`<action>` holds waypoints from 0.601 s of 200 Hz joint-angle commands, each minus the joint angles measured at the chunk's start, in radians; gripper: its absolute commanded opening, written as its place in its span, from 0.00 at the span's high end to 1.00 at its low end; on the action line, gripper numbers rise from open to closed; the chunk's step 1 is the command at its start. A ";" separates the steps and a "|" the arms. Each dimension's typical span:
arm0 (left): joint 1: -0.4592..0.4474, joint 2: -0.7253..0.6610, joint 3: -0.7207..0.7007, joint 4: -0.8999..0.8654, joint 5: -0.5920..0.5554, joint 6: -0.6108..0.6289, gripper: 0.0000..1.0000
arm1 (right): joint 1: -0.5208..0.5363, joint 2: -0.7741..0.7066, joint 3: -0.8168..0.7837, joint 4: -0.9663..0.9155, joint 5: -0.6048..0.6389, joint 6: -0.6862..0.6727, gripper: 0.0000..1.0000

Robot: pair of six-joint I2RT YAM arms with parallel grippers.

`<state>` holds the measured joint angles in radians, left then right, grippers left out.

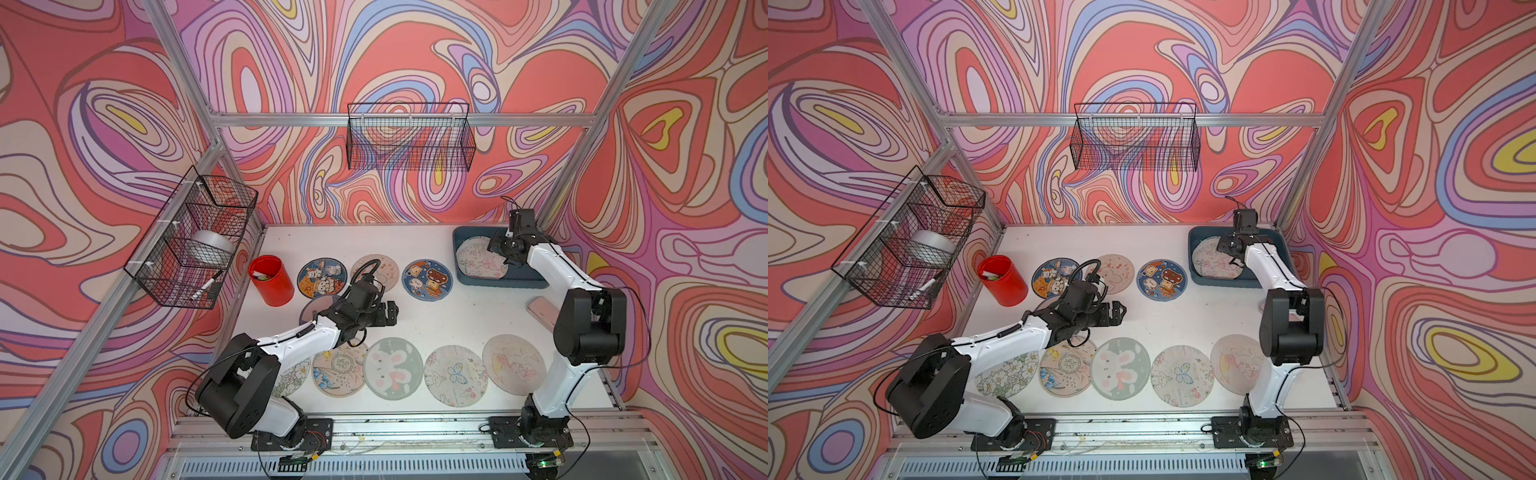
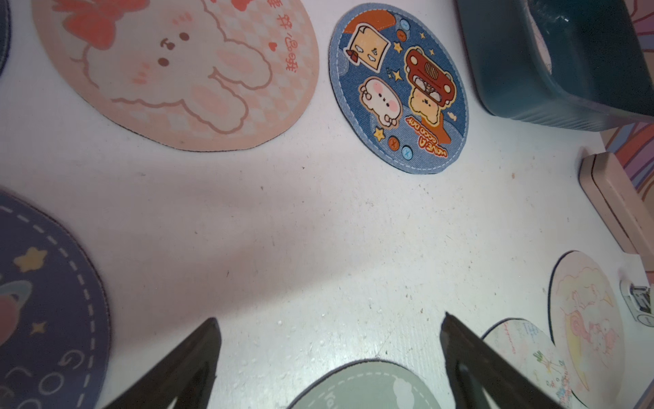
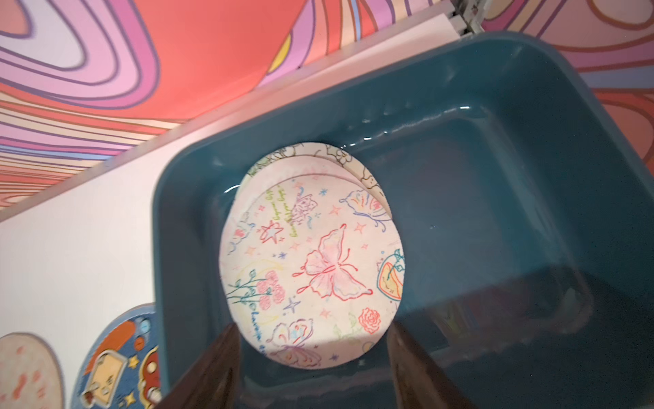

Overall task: Put the coasters into the storage box
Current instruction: Place the coaster in the storage box, then pick up the coaster from the center of the board.

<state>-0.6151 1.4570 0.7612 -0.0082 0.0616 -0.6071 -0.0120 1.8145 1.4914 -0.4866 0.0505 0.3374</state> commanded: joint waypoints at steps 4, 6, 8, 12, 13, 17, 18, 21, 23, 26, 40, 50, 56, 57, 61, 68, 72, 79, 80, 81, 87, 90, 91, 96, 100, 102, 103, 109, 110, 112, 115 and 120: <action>0.001 -0.016 0.023 -0.103 -0.016 -0.032 0.03 | 0.012 -0.070 -0.071 -0.021 -0.138 -0.016 0.33; 0.001 -0.018 0.021 -0.106 -0.015 -0.033 0.03 | 0.014 -0.077 -0.078 -0.020 -0.145 -0.017 0.33; 0.000 -0.021 0.019 -0.109 -0.013 -0.035 0.03 | 0.017 -0.083 -0.085 -0.019 -0.153 -0.017 0.33; 0.000 -0.025 0.013 -0.115 -0.011 -0.039 0.03 | 0.023 -0.095 -0.098 -0.015 -0.170 -0.021 0.33; 0.000 -0.026 0.011 -0.116 -0.010 -0.040 0.03 | 0.024 -0.098 -0.102 -0.013 -0.174 -0.020 0.33; 0.000 -0.033 0.003 -0.121 -0.009 -0.045 0.04 | 0.030 -0.109 -0.114 -0.009 -0.190 -0.023 0.32; 0.001 -0.035 0.002 -0.122 -0.008 -0.046 0.04 | 0.033 -0.112 -0.116 -0.008 -0.196 -0.024 0.32; -0.001 -0.042 -0.004 -0.125 -0.009 -0.050 0.04 | 0.037 -0.120 -0.128 -0.006 -0.207 -0.026 0.33; -0.001 -0.046 -0.009 -0.126 -0.009 -0.053 0.04 | 0.043 -0.126 -0.135 -0.005 -0.214 -0.027 0.33; -0.002 -0.052 -0.015 -0.128 -0.007 -0.056 0.04 | 0.051 -0.130 -0.144 -0.005 -0.224 -0.029 0.33; -0.005 -0.088 -0.052 -0.133 -0.013 -0.076 0.04 | 0.097 -0.164 -0.182 -0.005 -0.253 -0.027 0.32; -0.009 -0.112 -0.076 -0.135 -0.019 -0.087 0.04 | 0.141 -0.181 -0.204 -0.006 -0.269 -0.027 0.32; -0.013 -0.129 -0.090 -0.137 -0.021 -0.094 0.04 | 0.170 -0.188 -0.215 -0.008 -0.275 -0.026 0.32; -0.014 -0.132 -0.092 -0.138 -0.023 -0.094 0.04 | 0.175 -0.189 -0.218 -0.009 -0.275 -0.025 0.32; -0.019 -0.142 -0.099 -0.143 -0.027 -0.097 0.04 | 0.195 -0.193 -0.224 -0.009 -0.278 -0.022 0.32; -0.027 -0.160 -0.110 -0.152 -0.036 -0.102 0.04 | 0.232 -0.197 -0.238 -0.006 -0.289 -0.021 0.32; -0.033 -0.170 -0.114 -0.159 -0.040 -0.102 0.04 | 0.248 -0.199 -0.245 -0.006 -0.298 -0.017 0.32; -0.047 -0.187 -0.119 -0.176 -0.052 -0.102 0.04 | 0.277 -0.200 -0.257 -0.006 -0.314 -0.012 0.32; -0.049 -0.191 -0.119 -0.176 -0.054 -0.102 0.04 | 0.279 -0.200 -0.259 -0.005 -0.316 -0.011 0.32; -0.051 -0.195 -0.120 -0.178 -0.055 -0.102 0.04 | 0.283 -0.200 -0.261 -0.005 -0.319 -0.010 0.32; -0.065 -0.209 -0.121 -0.198 -0.071 -0.100 0.04 | 0.305 -0.198 -0.272 -0.004 -0.335 -0.007 0.32; -0.074 -0.216 -0.122 -0.209 -0.080 -0.100 0.04 | 0.315 -0.197 -0.276 -0.004 -0.343 -0.006 0.32; -0.077 -0.218 -0.122 -0.212 -0.084 -0.099 0.04 | 0.317 -0.197 -0.278 -0.004 -0.345 -0.005 0.32; -0.092 -0.229 -0.121 -0.230 -0.100 -0.095 0.04 | 0.334 -0.195 -0.287 -0.005 -0.354 -0.003 0.32; -0.106 -0.237 -0.120 -0.245 -0.115 -0.092 0.04 | 0.346 -0.194 -0.295 -0.006 -0.360 -0.003 0.32; -0.113 -0.240 -0.120 -0.248 -0.120 -0.090 0.04 | 0.352 -0.194 -0.298 -0.006 -0.363 -0.003 0.32; -0.116 -0.243 -0.120 -0.248 -0.125 -0.090 0.04 | 0.354 -0.193 -0.300 -0.006 -0.365 -0.003 0.32; -0.137 -0.253 -0.119 -0.289 -0.150 -0.088 0.04 | 0.370 -0.192 -0.312 -0.005 -0.374 -0.002 0.32; -0.140 -0.255 -0.119 -0.292 -0.153 -0.088 0.04 | 0.372 -0.192 -0.314 -0.004 -0.376 -0.002 0.32; -0.147 -0.258 -0.118 -0.300 -0.161 -0.089 0.04 | 0.376 -0.191 -0.318 -0.002 -0.380 -0.001 0.32; -0.157 -0.263 -0.118 -0.312 -0.172 -0.090 0.04 | 0.382 -0.190 -0.325 -0.001 -0.384 0.001 0.32; -0.170 -0.269 -0.120 -0.326 -0.185 -0.090 0.04 | 0.391 -0.189 -0.337 0.004 -0.395 0.003 0.32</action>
<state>-0.7269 1.2297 0.6453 -0.2039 -0.0177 -0.6857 0.3454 1.6375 1.1992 -0.4862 -0.2787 0.3286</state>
